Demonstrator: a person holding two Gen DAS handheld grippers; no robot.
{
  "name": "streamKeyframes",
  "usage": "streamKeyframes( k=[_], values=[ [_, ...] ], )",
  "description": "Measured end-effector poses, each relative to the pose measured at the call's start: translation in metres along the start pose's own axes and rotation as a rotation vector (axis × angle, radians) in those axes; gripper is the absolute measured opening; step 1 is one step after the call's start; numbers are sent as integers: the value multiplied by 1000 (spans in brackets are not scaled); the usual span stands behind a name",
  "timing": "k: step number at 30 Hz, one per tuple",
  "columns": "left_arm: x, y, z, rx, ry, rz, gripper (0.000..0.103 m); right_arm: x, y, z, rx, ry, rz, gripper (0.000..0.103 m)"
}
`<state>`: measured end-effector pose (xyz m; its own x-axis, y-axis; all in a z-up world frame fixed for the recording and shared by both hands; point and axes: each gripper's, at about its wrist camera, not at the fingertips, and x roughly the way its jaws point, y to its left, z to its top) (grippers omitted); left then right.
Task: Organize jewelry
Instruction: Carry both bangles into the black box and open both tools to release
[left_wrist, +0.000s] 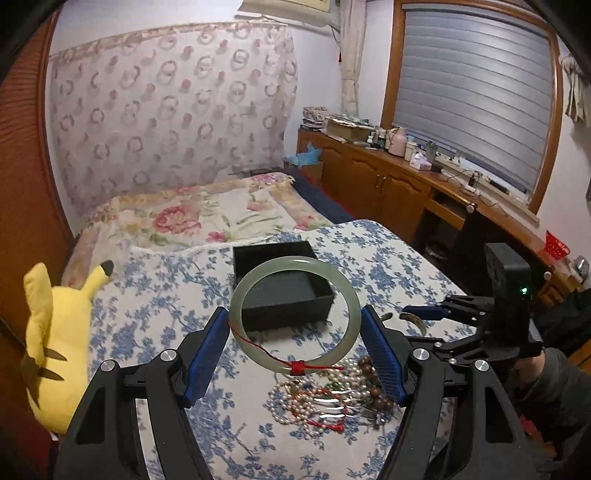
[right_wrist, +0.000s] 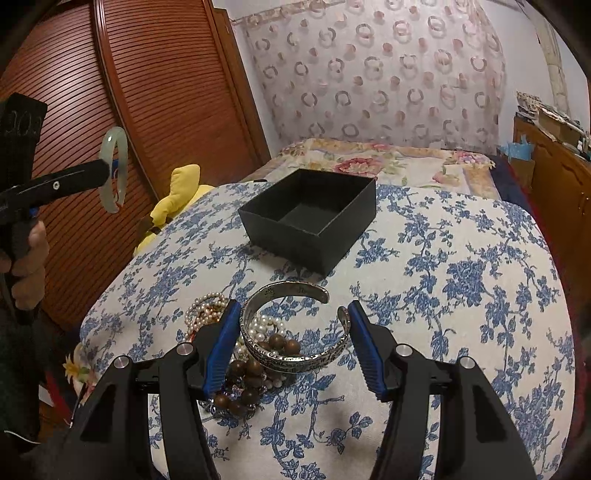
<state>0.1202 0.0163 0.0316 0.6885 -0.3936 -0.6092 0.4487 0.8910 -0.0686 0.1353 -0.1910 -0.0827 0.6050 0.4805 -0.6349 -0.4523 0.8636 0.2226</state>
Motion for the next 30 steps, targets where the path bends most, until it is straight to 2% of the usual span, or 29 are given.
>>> streamKeyframes(
  k=[7, 12, 24, 26, 30],
  values=[
    [29, 7, 9, 11, 22, 32, 69, 2, -1, 20, -32, -23, -29, 61],
    [69, 16, 17, -4, 55, 43, 69, 11, -7, 39, -59, -32, -50, 61],
    [181, 29, 29, 15, 209, 83, 69, 23, -41, 84, -62, -71, -83, 61],
    [193, 28, 26, 23, 231, 88, 69, 26, -46, 89, -61, -76, -84, 61],
    [199, 21, 23, 76, 225, 137, 69, 38, -55, 97, -56, -69, -76, 61]
  ],
)
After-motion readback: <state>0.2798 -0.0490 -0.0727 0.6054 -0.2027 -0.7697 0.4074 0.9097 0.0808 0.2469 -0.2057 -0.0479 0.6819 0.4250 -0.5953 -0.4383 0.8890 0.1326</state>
